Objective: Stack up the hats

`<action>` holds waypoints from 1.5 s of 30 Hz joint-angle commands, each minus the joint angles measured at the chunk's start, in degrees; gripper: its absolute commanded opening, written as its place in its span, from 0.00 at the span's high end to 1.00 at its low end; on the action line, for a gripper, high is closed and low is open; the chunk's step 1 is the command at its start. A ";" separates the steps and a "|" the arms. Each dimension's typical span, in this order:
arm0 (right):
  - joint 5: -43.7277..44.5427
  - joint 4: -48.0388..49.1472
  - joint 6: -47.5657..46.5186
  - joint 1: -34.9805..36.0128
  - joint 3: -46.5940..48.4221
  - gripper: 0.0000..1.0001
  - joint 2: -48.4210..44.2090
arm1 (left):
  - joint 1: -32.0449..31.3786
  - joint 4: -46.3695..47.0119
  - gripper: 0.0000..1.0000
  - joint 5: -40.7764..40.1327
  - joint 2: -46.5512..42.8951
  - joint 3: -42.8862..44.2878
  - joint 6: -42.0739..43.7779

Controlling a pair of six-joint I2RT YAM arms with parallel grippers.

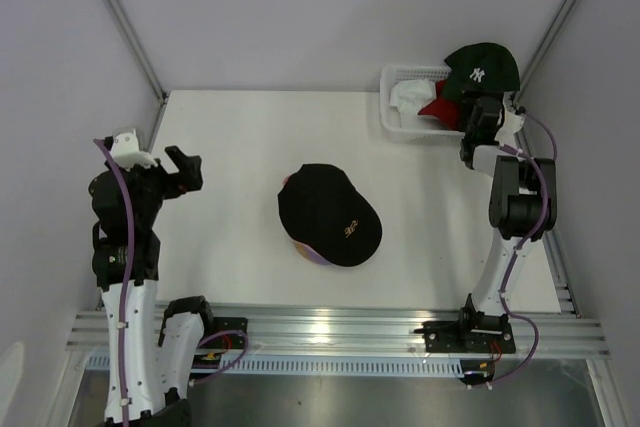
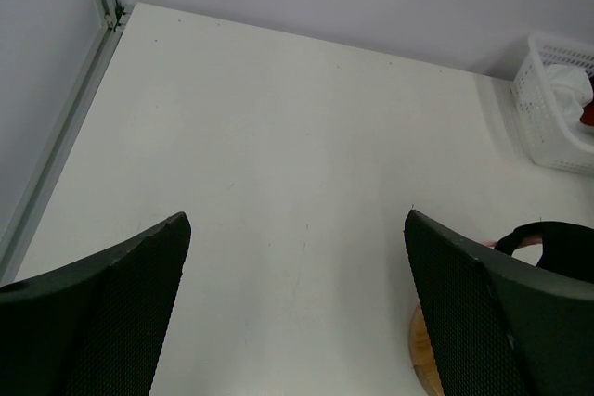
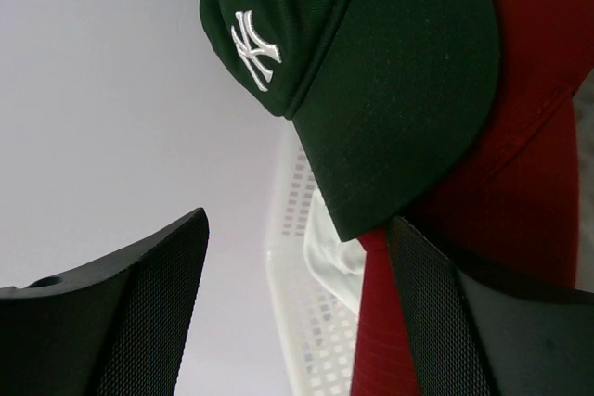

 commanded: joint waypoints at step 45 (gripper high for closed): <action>13.48 -12.41 -1.07 2.98 10.85 1.00 0.13 | 4.62 0.82 0.01 2.64 -0.20 1.59 0.00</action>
